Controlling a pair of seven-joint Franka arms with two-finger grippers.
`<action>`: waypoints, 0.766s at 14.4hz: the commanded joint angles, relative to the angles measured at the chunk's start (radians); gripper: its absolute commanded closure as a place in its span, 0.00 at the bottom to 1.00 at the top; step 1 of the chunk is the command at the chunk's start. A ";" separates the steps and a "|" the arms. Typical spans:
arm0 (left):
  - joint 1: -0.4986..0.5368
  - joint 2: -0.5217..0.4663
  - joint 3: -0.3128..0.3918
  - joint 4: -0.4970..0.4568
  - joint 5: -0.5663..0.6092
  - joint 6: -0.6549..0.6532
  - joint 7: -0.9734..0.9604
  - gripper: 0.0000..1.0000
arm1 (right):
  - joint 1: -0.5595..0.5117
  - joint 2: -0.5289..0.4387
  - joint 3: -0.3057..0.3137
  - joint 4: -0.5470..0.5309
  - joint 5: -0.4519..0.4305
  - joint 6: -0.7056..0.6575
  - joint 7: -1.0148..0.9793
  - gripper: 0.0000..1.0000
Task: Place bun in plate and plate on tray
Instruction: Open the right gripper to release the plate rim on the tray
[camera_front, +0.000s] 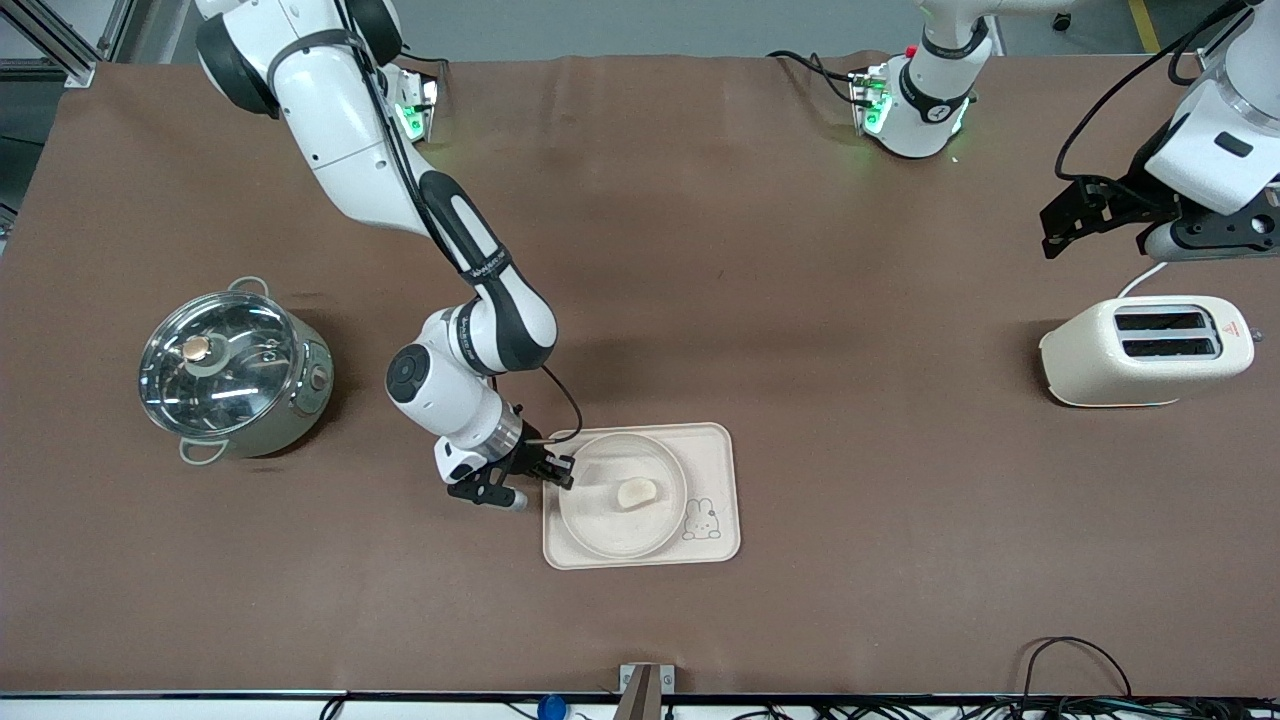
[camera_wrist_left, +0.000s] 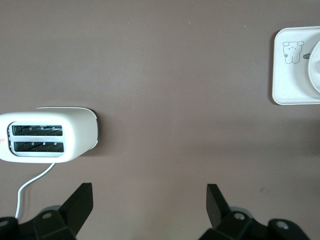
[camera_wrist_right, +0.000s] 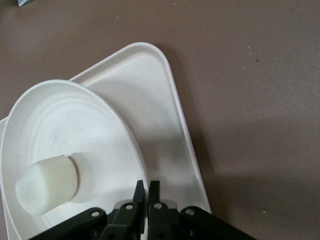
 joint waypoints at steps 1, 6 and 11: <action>0.003 -0.011 0.003 0.000 -0.006 0.003 0.021 0.00 | 0.010 0.015 -0.007 0.018 -0.005 0.001 0.013 0.99; 0.003 -0.013 0.003 0.000 -0.006 -0.001 0.021 0.00 | 0.008 0.015 -0.006 0.018 -0.006 -0.002 0.016 0.86; 0.024 -0.021 0.003 0.000 -0.005 -0.027 0.034 0.00 | 0.006 -0.054 -0.004 0.012 -0.001 -0.093 0.078 0.30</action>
